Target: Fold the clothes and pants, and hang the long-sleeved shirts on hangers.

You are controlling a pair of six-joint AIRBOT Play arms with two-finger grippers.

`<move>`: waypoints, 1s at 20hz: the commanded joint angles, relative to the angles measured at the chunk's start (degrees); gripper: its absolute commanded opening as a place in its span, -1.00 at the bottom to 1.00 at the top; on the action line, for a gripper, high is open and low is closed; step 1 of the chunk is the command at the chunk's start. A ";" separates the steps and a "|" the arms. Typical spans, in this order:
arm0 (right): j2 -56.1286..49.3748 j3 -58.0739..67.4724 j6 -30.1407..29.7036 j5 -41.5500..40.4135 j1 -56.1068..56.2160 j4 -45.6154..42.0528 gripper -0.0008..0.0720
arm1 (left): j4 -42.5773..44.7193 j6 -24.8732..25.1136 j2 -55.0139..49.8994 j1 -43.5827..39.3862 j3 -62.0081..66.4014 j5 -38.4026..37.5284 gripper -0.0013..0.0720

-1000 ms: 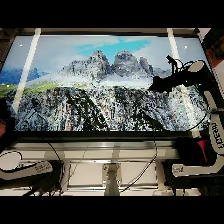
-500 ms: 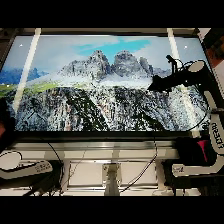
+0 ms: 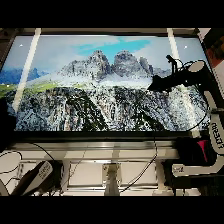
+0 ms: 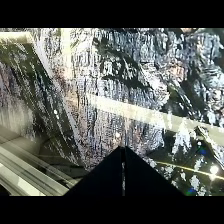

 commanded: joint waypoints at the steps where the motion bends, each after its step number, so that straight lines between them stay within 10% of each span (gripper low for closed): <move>1: -0.02 0.02 0.00 -3.13 0.02 -0.70 -0.94 | -19.80 -2.36 9.75 -1.70 0.83 11.52 -0.96; 5: 0.00 0.52 3.43 -8.46 -1.14 -1.38 -0.94 | -41.68 10.82 9.88 -17.92 0.87 11.78 -0.96; 12: 0.07 3.87 4.50 -5.14 -10.49 -2.32 -0.95 | -42.18 10.34 -3.93 -53.81 0.87 17.94 -0.96; 17: 0.07 3.87 4.48 -3.32 -13.60 -7.69 -0.94 | -41.94 10.40 -16.63 -60.17 0.76 8.76 -0.90; 20: 0.04 3.87 4.48 -4.28 -13.40 -6.99 -0.21 | -38.23 10.38 -22.99 -60.08 0.76 -0.76 0.75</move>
